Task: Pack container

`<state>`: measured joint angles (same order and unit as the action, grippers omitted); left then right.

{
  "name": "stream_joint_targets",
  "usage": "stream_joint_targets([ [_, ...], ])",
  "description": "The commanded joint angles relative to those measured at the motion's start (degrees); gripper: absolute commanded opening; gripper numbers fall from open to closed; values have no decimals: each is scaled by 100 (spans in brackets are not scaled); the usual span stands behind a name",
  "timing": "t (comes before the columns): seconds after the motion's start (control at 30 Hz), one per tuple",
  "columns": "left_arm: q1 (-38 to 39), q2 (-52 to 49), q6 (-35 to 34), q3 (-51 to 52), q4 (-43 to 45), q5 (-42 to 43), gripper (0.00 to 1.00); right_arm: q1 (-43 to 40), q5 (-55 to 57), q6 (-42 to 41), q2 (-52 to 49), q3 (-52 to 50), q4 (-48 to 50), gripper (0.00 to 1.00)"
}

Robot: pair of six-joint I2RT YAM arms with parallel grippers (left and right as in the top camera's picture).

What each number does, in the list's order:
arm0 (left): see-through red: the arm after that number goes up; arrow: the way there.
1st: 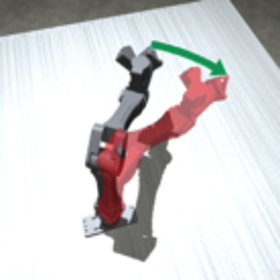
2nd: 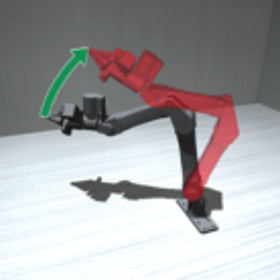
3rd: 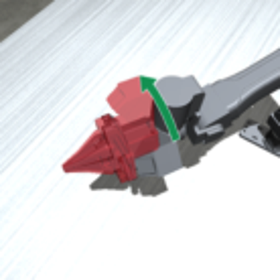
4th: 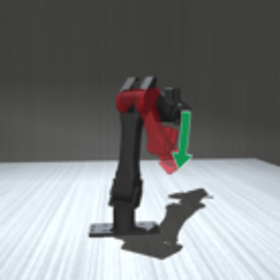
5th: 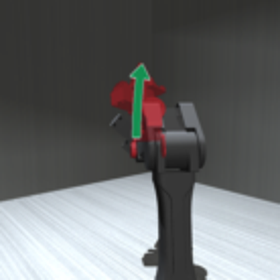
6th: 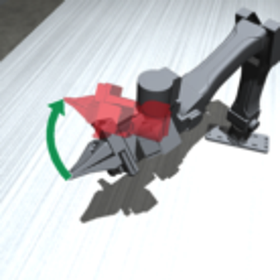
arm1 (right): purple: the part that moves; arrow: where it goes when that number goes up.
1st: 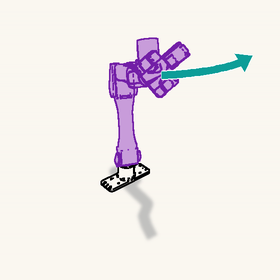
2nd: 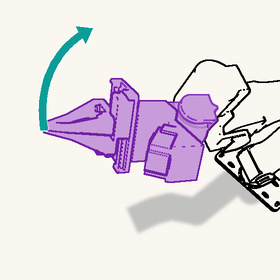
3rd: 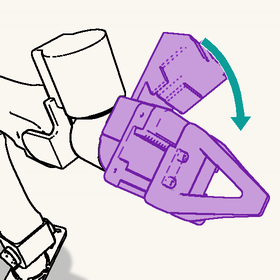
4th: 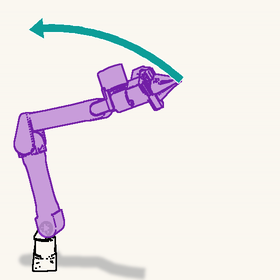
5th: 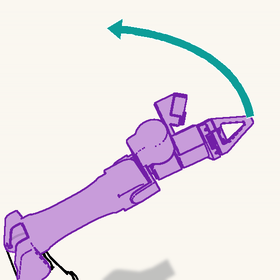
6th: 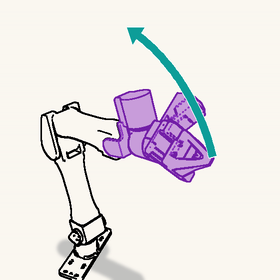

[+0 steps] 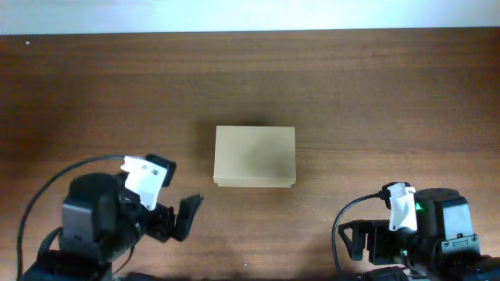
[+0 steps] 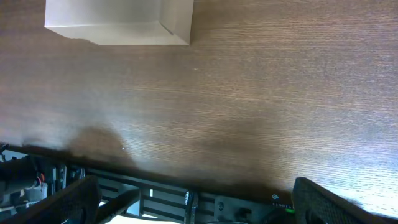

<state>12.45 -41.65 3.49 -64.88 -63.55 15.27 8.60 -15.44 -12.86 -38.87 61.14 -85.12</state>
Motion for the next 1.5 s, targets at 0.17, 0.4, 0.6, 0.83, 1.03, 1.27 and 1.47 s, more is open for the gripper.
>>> stream_joint_targets([
  [0.17, -330, 1193, 1034, 1165, 1217, -310, 99, 4, 72, 37, 48, -24, 7, 99],
  [0.4, -542, 2470, 1032, 2785, 2028, -289, 99, 4, 72, 37, 48, -24, 7, 99],
  [0.6, -577, 3283, 1029, 3764, 2382, -267, 100, 4, 72, 37, 48, -24, 7, 99],
  [0.83, -575, 3832, 1029, 4546, 2581, -264, 100, 4, 72, 37, 48, -24, 7, 99],
  [1.03, -577, 4138, 1029, 5165, 2855, -264, 100, 4, 72, 37, 48, -24, 7, 99],
  [1.27, -577, 4138, 1032, 5578, 3167, -280, 100, 4, 72, 37, 48, -24, 7, 99],
  [1.47, -575, 4138, 1032, 5574, 3161, -289, 100, 4, 72, 37, 48, -24, 7, 99],
])
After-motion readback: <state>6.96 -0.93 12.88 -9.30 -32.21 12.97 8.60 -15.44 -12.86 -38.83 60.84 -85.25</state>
